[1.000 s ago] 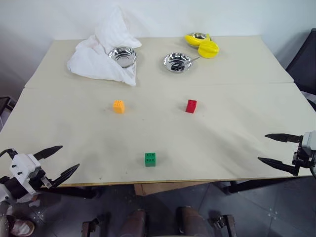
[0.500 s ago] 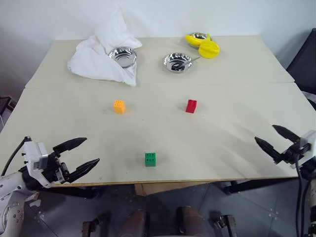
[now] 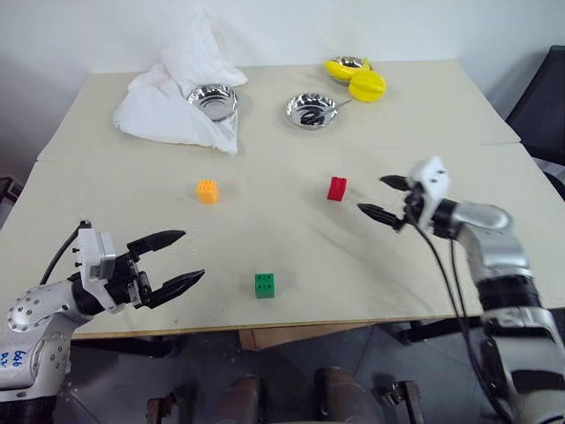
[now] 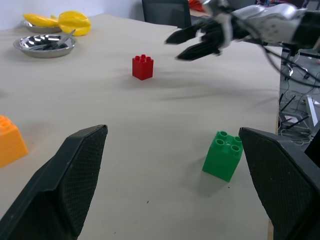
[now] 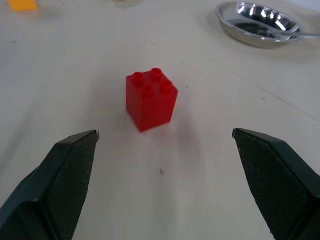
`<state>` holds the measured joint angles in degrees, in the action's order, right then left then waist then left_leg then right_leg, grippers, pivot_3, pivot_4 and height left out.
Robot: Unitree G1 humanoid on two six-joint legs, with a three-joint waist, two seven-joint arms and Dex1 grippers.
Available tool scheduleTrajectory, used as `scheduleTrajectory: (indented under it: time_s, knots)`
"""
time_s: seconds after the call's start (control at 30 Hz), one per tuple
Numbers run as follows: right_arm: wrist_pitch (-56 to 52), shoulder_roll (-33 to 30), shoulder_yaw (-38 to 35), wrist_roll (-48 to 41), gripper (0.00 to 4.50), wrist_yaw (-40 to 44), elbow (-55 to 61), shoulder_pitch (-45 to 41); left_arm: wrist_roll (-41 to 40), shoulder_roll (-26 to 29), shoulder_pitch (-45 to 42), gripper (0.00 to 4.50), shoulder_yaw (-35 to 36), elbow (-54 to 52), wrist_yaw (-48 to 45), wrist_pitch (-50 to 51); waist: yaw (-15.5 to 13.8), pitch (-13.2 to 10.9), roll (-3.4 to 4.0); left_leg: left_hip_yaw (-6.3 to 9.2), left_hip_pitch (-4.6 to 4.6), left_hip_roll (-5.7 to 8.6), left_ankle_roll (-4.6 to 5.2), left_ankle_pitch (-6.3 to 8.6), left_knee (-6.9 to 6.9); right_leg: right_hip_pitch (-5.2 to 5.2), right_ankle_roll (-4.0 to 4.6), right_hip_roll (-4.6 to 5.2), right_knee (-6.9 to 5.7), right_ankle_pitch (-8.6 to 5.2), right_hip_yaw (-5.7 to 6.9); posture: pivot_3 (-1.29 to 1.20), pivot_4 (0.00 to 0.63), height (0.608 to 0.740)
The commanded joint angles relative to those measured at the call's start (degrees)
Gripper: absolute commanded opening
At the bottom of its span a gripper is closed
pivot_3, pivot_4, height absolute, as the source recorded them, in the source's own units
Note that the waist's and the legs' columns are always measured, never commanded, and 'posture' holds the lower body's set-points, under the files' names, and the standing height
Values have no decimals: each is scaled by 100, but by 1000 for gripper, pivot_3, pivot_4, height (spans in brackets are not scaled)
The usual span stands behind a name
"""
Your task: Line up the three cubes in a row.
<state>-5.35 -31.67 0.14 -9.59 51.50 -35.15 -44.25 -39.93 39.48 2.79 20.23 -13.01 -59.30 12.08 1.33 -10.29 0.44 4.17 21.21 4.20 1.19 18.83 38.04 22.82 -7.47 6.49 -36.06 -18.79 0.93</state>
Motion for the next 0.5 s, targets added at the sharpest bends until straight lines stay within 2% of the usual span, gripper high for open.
scheduleTrajectory:
  time_s: [0.03,0.17,0.33,0.43,0.5]
  knots:
    - [551,184,153,380,4500,-204,-860,-575,58,-71,-3,4483,-38,-118,58,-28,8,0,0,2,4,2,1,1,0,1,0,1,2,0,3,0,150,740]
    - [1241,493,302,653,4500,-111,-2126,-1259,92,-126,-21,4483,-48,-67,70,-67,28,0,0,1,5,3,3,2,-1,1,-1,1,2,0,7,0,150,740]
    - [1725,843,286,721,4500,362,-3040,-1770,144,-132,-87,4483,-57,-45,33,-156,103,0,0,1,2,-3,-1,0,2,0,-1,-4,0,0,10,0,150,740]
    - [1917,935,211,736,3931,541,-3300,-1910,145,-131,-66,4500,-21,-88,35,-169,139,0,0,3,2,-3,-2,0,0,1,-1,-4,-4,0,10,0,150,740]
    - [1996,942,252,842,3185,563,-3422,-1966,153,-133,-12,4500,3,-115,30,-186,144,0,0,5,2,0,-1,0,1,0,-1,-2,-27,0,11,0,150,740]
